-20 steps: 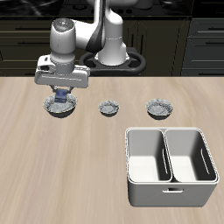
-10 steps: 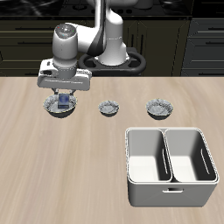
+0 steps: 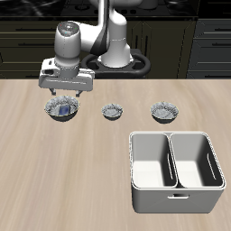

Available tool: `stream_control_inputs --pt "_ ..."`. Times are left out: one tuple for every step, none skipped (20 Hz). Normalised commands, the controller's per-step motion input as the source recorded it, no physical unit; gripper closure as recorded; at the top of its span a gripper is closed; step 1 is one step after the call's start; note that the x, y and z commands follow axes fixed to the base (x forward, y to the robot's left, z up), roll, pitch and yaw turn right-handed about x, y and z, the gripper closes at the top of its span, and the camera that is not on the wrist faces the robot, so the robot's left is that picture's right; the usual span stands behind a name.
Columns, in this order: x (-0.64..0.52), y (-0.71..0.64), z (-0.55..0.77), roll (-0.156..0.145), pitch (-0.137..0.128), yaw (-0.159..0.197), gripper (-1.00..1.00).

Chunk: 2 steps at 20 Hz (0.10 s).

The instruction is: Place the cream cheese in the largest bowl

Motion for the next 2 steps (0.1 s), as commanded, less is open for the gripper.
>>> stream_control_inputs --pt "0.06 0.03 0.04 0.000 -0.010 0.013 -1.00" --pt "0.08 0.06 0.18 0.002 -0.019 -0.042 -1.00"
